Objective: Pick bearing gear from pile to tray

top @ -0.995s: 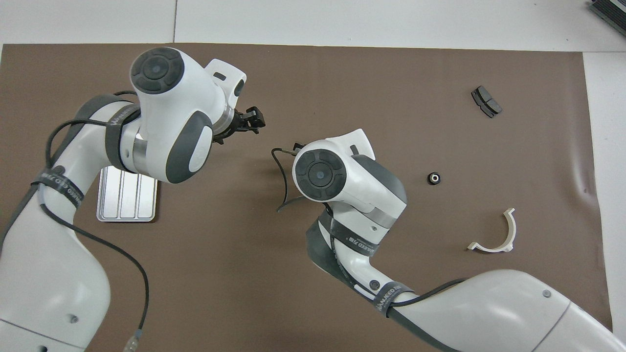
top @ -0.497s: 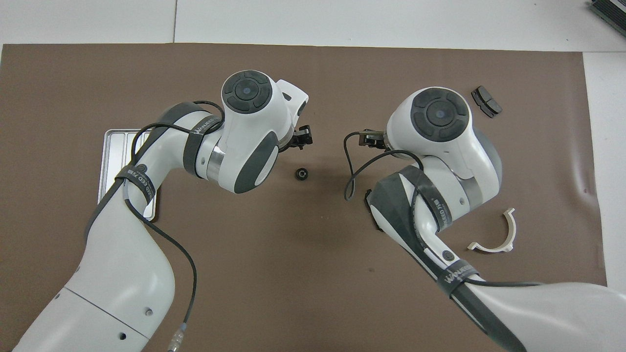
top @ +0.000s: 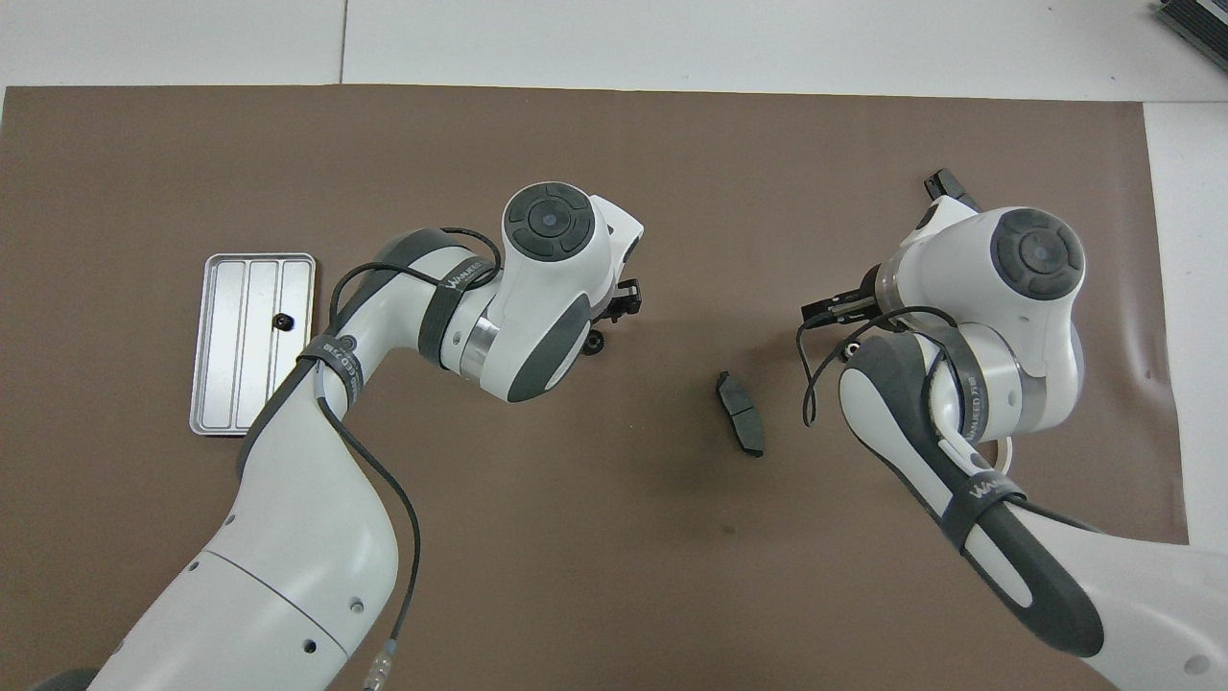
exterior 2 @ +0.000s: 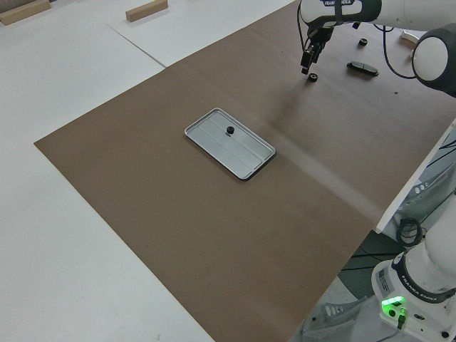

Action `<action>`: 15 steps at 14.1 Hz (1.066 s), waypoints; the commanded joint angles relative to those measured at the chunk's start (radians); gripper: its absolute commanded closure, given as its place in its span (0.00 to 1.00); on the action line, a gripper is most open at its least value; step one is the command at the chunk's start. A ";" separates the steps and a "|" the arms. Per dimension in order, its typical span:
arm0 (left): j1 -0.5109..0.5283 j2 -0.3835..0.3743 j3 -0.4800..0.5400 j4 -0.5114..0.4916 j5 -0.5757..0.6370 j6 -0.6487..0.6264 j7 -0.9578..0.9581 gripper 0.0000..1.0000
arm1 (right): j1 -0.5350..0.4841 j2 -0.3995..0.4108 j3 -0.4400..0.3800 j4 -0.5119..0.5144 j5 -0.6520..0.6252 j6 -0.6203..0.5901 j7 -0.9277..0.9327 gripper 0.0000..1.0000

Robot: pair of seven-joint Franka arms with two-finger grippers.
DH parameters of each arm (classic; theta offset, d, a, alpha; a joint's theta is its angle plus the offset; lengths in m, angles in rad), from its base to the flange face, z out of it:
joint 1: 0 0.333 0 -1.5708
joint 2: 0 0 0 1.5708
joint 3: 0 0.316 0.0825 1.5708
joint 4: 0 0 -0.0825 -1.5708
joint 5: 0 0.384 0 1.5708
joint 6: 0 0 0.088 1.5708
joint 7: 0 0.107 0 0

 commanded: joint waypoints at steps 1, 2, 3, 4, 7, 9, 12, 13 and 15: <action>-0.015 -0.018 0.017 -0.079 0.029 0.067 -0.042 0.24 | -0.001 -0.049 -0.011 -0.121 0.043 0.093 -0.091 0.00; -0.023 -0.023 0.017 -0.101 0.029 0.084 -0.050 0.25 | -0.001 -0.049 -0.014 -0.152 0.043 0.121 -0.097 0.00; -0.027 -0.024 0.015 -0.111 0.029 0.085 -0.052 0.25 | -0.001 -0.055 -0.014 -0.183 0.043 0.147 -0.099 0.00; -0.027 -0.024 0.015 -0.112 0.029 0.085 -0.059 0.25 | -0.001 -0.065 -0.014 -0.201 0.043 0.153 -0.100 0.00; -0.041 -0.026 0.015 -0.113 0.029 0.088 -0.078 0.28 | -0.001 -0.068 -0.015 -0.223 0.043 0.153 -0.114 0.00; -0.043 -0.027 0.015 -0.116 0.029 0.088 -0.088 0.32 | -0.001 -0.077 -0.017 -0.237 0.043 0.149 -0.116 0.00; -0.050 -0.030 0.015 -0.119 0.029 0.088 -0.090 0.47 | -0.001 -0.077 -0.024 -0.241 0.043 0.150 -0.116 0.19; -0.050 -0.032 0.015 -0.124 0.029 0.088 -0.090 0.56 | -0.001 -0.077 -0.024 -0.241 0.043 0.153 -0.116 0.32; -0.050 -0.032 0.014 -0.125 0.029 0.088 -0.088 0.75 | -0.001 -0.077 -0.024 -0.241 0.043 0.155 -0.108 0.41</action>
